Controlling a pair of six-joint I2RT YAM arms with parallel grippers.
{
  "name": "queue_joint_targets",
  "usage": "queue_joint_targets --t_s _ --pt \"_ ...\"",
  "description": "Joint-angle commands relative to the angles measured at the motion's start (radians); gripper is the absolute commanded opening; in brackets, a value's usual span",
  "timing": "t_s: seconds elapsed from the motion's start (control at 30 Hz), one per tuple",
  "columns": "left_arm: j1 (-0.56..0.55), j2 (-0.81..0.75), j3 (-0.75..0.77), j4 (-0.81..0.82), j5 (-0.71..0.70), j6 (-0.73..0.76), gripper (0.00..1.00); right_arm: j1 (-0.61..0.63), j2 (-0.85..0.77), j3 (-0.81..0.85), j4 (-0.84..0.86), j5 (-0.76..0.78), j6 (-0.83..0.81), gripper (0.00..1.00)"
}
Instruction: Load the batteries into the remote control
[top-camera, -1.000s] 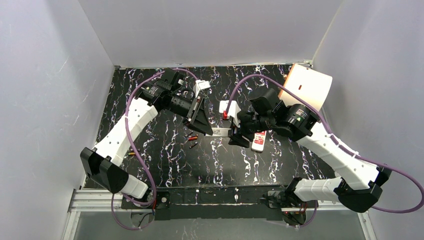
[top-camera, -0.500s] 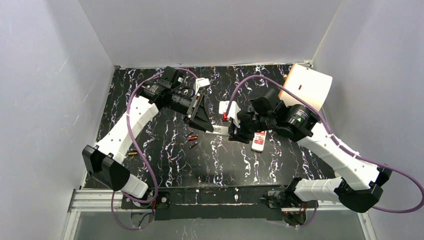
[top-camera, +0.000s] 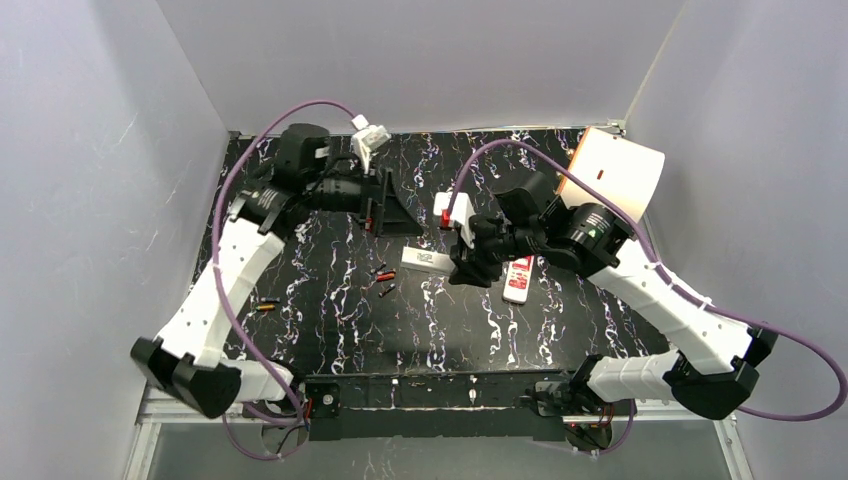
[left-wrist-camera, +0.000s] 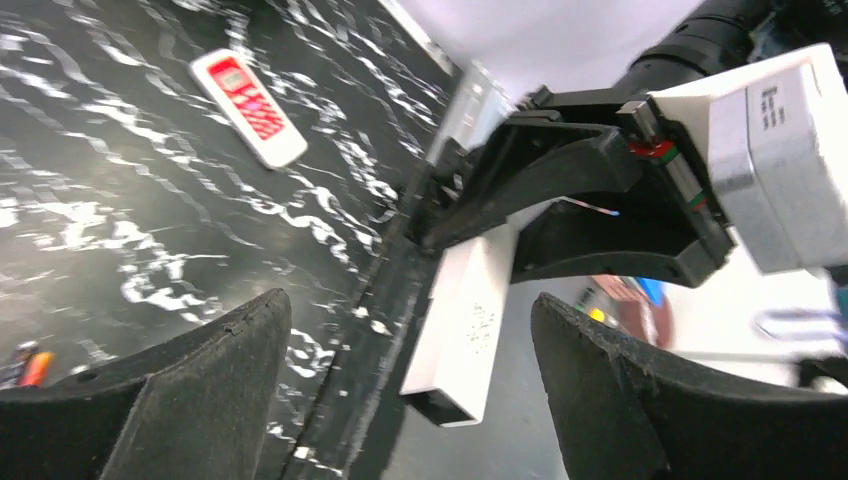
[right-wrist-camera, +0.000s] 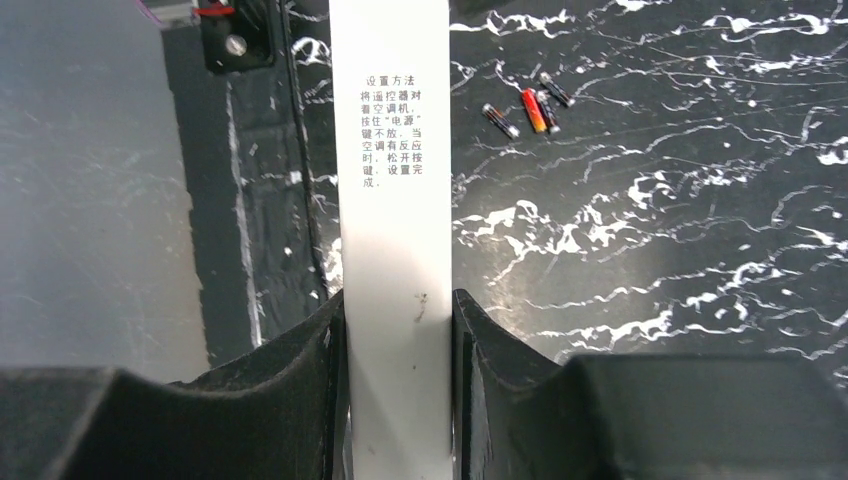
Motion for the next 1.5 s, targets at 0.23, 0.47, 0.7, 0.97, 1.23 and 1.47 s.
queue_joint_targets --t_s 0.23,0.47,0.7,0.97,1.23,1.47 --pt "0.180 -0.240 -0.212 0.380 -0.110 -0.134 0.93 -0.096 0.033 0.057 0.248 -0.252 0.305 0.01" --pt "0.245 -0.255 -0.297 0.578 0.061 -0.292 0.92 -0.219 0.052 0.041 0.375 -0.454 0.426 0.01" --pt "0.224 -0.207 -0.335 0.778 0.206 -0.443 0.91 -0.222 0.069 0.041 0.460 -0.521 0.510 0.01" --pt "0.200 -0.256 -0.336 0.769 0.179 -0.376 0.92 -0.221 0.124 0.072 0.490 -0.555 0.580 0.01" --pt "0.200 -0.260 -0.329 0.789 0.037 -0.373 0.88 -0.221 0.123 0.037 0.540 -0.547 0.600 0.01" --pt "0.201 -0.241 -0.276 0.777 0.084 -0.404 0.90 -0.220 0.147 0.055 0.497 -0.553 0.568 0.01"
